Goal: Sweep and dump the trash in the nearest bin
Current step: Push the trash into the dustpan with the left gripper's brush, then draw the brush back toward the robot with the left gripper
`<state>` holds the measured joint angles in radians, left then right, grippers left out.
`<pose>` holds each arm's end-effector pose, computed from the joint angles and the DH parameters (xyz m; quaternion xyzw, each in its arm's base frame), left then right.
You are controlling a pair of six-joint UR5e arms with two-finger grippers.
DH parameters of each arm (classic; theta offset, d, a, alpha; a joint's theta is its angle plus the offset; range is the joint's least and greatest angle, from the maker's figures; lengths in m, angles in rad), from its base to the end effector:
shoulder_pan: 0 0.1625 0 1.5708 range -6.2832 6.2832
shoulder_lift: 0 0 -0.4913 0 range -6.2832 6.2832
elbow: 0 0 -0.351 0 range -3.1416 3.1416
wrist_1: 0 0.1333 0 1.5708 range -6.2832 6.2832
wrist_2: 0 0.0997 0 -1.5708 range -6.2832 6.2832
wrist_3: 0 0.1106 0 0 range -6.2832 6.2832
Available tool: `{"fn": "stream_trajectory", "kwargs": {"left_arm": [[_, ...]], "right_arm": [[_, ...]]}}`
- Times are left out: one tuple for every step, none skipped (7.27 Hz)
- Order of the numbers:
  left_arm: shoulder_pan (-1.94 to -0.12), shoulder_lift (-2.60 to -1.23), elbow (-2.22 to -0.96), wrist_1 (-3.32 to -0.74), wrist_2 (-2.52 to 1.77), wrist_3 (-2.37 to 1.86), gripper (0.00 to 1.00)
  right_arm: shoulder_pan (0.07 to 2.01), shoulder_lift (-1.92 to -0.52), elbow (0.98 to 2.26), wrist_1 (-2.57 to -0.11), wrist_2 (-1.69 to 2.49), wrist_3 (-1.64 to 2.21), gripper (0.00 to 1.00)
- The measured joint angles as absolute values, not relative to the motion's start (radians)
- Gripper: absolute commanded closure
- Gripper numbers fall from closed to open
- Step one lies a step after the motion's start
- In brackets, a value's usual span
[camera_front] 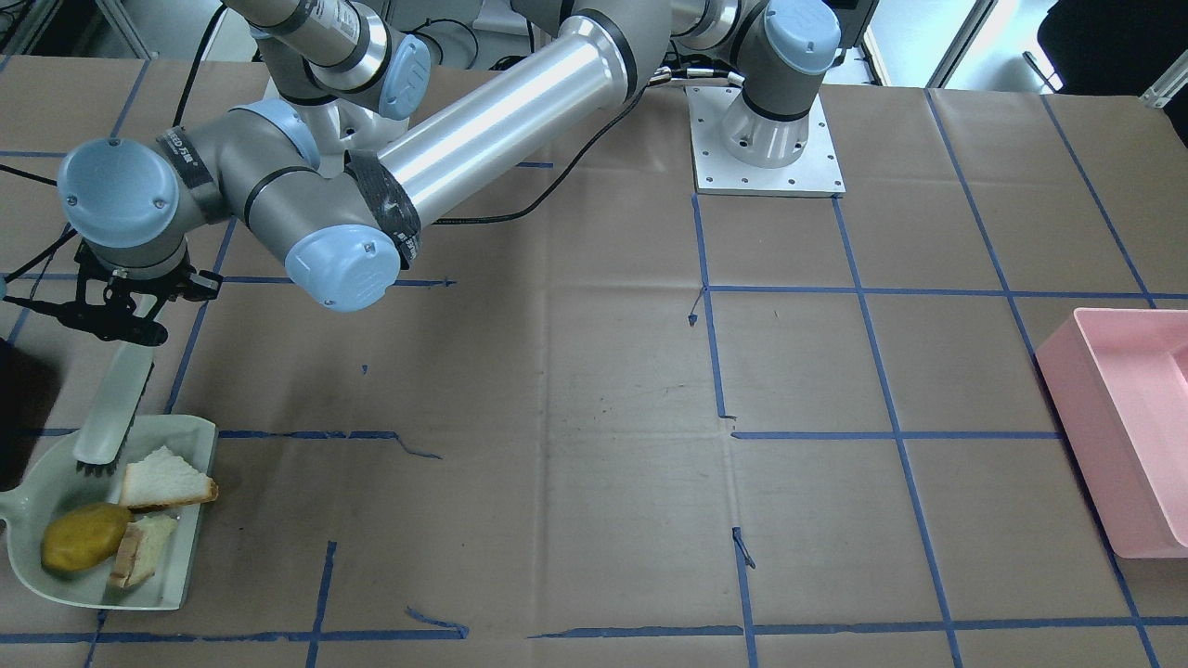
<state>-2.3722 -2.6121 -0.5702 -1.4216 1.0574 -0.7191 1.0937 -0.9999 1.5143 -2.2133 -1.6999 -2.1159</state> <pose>-0.7657 -0.4804 0.3114 -0.0535 -0.9644 -0.1367 0.2198 -0.2083 -0.6623 0.3071 0.7249 -0.6829 -0.0447 0.0789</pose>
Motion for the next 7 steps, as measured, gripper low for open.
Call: {"fn": "stream_trajectory", "kwargs": {"left_arm": [[-2.367, -2.574, -0.609, -1.440, 1.073, -0.717, 0.97], [-2.357, -2.528, -0.655, -1.460, 1.110, -0.715, 0.97], [-2.344, -2.491, -0.697, -1.471, 1.155, -0.716, 0.97], [-2.328, -2.460, -0.730, -1.484, 1.209, -0.717, 0.97], [-2.310, -2.421, -0.758, -1.511, 1.265, -0.718, 0.97], [-2.287, -2.367, -0.797, -1.546, 1.308, -0.716, 0.97], [-2.258, -2.298, -0.858, -1.578, 1.340, -0.713, 0.97]], "right_arm": [[1.094, -1.000, 1.514, -2.212, -1.700, -2.116, 1.00], [1.094, -0.999, 1.514, -2.212, -1.700, -2.115, 1.00], [1.094, -0.999, 1.514, -2.211, -1.700, -2.115, 1.00], [1.094, -0.998, 1.514, -2.211, -1.699, -2.115, 1.00], [1.094, -0.997, 1.514, -2.210, -1.699, -2.115, 1.00], [1.094, -0.996, 1.514, -2.209, -1.698, -2.115, 1.00], [1.094, -0.996, 1.514, -2.209, -1.696, -2.116, 1.00]]}}
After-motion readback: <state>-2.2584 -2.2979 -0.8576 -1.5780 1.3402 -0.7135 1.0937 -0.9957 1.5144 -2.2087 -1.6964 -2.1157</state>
